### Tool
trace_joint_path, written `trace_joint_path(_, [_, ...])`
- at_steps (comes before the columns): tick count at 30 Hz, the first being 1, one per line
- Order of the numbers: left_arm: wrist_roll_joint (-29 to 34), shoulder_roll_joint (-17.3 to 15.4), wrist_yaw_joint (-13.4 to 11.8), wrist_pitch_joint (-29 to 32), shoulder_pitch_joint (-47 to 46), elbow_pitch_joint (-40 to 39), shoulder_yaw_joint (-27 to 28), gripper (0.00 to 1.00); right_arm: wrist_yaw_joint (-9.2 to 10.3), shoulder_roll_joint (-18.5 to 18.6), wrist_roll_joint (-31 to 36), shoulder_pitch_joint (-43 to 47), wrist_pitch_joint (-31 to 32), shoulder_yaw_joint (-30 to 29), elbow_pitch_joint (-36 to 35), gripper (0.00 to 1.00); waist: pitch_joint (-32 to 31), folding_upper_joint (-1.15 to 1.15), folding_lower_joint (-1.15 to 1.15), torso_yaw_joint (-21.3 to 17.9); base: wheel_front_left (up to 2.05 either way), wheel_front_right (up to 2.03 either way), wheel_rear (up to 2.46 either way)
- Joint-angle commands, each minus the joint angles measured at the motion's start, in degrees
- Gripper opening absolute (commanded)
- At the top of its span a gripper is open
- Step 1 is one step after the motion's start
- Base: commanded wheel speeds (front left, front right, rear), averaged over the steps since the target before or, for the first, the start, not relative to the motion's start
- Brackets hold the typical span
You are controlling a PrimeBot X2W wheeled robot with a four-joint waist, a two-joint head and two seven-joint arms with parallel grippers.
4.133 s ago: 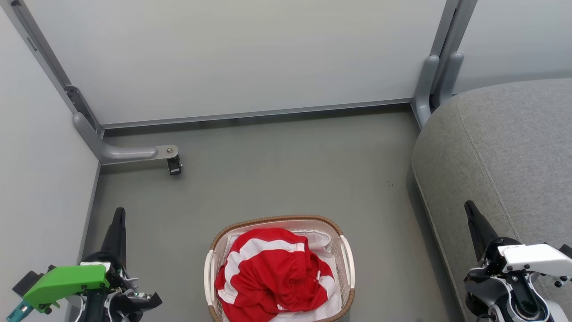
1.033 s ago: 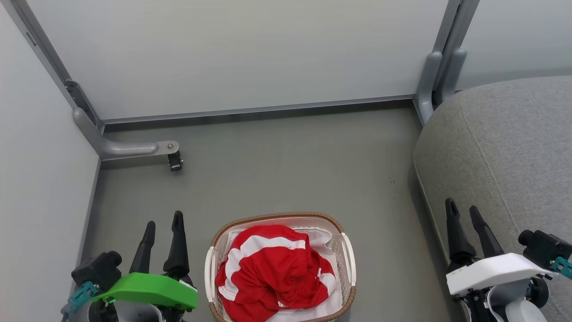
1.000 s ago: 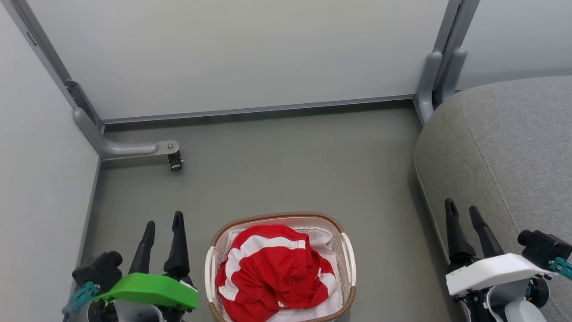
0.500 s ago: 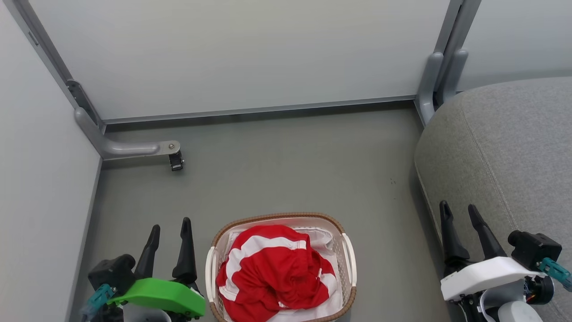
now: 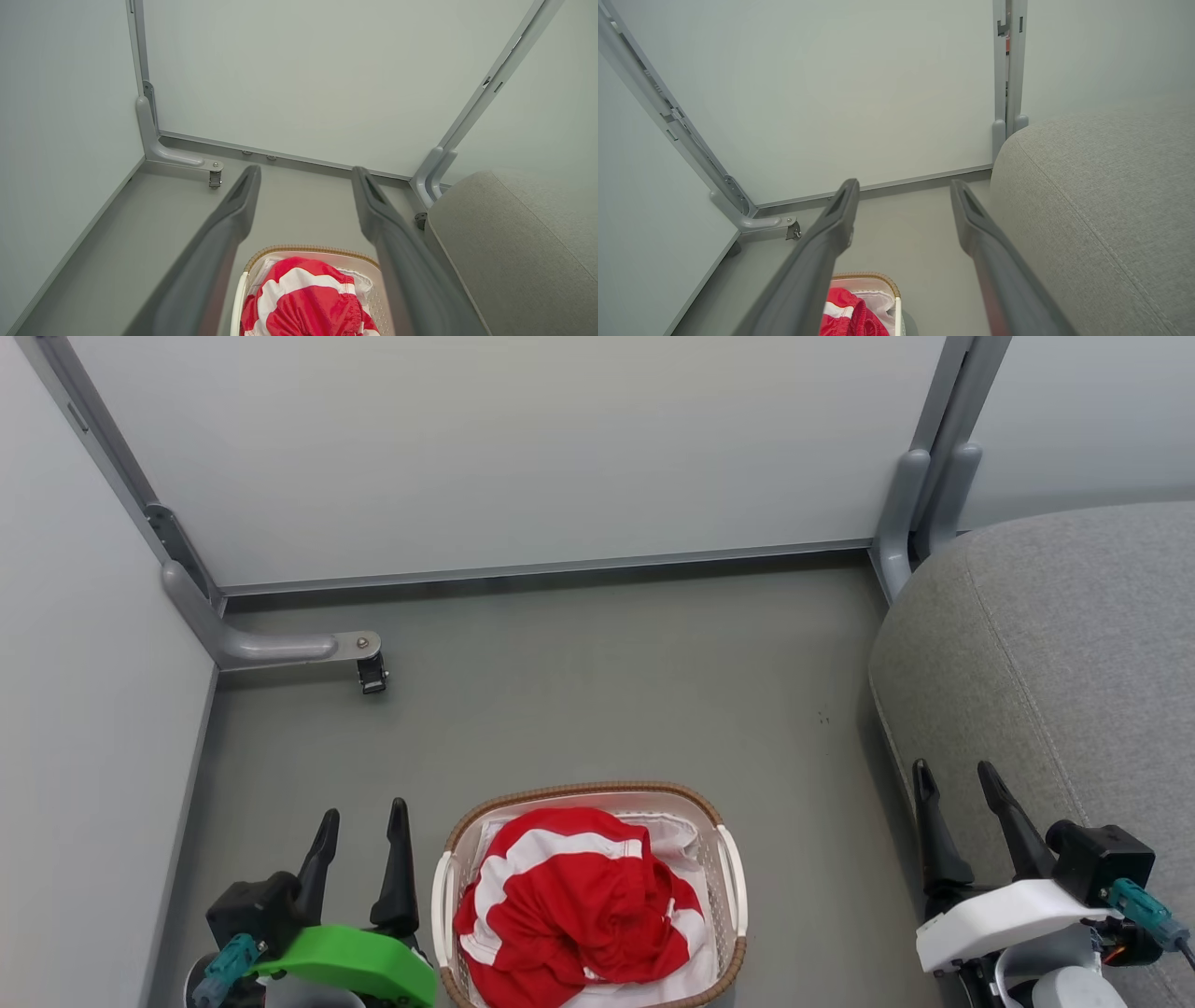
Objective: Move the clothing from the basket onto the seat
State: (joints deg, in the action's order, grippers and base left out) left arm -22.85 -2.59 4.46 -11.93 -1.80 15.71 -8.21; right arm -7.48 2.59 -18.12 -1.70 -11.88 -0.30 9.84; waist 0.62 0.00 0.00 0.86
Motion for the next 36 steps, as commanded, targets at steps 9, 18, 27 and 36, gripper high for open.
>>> trace_joint_path(9, [4.3,-0.4,-0.4,-1.4,0.5,0.4,-0.3,1.00,-0.02,0.4,4.8,0.9,-1.5,0.2,-0.2,1.00,-0.1,0.00,0.00,0.1,0.00,0.00,0.00])
trace_joint_path(18, [7.4,-0.5,-0.7,-2.4,0.7,1.2,-0.7,1.00,-0.02,0.4,8.6,1.1,-2.4,0.4,-0.2,1.00,0.0,0.00,0.00,0.1,0.00,0.00,0.00])
trace_joint_path(27, [10.0,-0.5,-0.9,-3.3,0.5,2.2,-1.0,1.00,-0.02,0.5,12.0,1.3,-3.3,0.7,0.3,1.00,0.0,0.00,0.00,0.3,0.00,0.00,0.00])
trace_joint_path(36, [9.5,-0.5,-1.0,-3.3,0.4,2.9,-0.8,1.00,-0.01,0.5,12.0,1.2,-3.4,0.7,0.8,1.00,-0.1,0.00,0.00,0.4,0.00,0.00,0.00])
